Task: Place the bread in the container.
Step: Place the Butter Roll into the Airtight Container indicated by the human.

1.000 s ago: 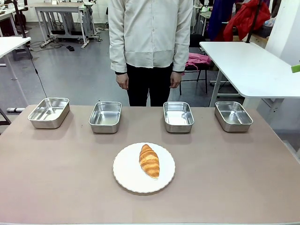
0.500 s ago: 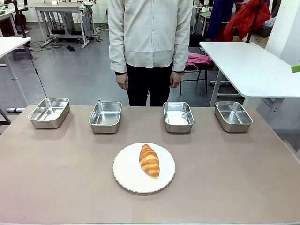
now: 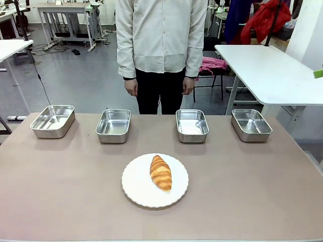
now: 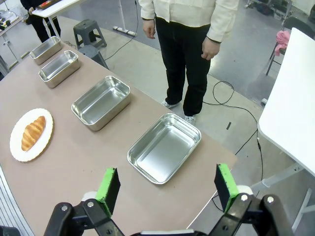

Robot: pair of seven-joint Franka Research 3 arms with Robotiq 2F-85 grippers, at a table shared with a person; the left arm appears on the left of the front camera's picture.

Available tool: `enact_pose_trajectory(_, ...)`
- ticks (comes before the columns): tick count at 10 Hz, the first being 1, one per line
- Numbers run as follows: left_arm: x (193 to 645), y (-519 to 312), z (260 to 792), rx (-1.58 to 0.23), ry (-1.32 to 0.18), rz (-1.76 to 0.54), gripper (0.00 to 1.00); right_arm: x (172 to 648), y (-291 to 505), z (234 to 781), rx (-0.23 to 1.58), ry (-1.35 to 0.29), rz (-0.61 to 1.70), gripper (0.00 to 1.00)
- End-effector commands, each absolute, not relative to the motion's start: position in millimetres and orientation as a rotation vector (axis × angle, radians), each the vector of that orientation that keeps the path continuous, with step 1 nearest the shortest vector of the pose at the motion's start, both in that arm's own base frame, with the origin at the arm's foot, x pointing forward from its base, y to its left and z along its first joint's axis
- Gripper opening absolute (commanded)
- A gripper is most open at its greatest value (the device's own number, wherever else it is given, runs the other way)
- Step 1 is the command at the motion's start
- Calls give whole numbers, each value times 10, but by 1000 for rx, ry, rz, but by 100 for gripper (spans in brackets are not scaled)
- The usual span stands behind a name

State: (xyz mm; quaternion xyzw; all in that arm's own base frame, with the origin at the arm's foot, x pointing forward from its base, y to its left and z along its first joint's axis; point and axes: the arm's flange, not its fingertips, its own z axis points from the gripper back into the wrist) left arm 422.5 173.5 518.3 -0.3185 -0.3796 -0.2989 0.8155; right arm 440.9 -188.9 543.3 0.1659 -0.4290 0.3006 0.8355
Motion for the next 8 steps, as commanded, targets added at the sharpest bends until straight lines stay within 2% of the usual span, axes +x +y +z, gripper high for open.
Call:
enact_pose_trajectory(1,4208,1753,5179,-687,-819,-650,100,4413,-1882,5437,356,-914,638,100)
enact_pose_trajectory(8,4208,1753,5179,-687,-819,-650,100,4413,-1882,5437,356,-914,638,100)
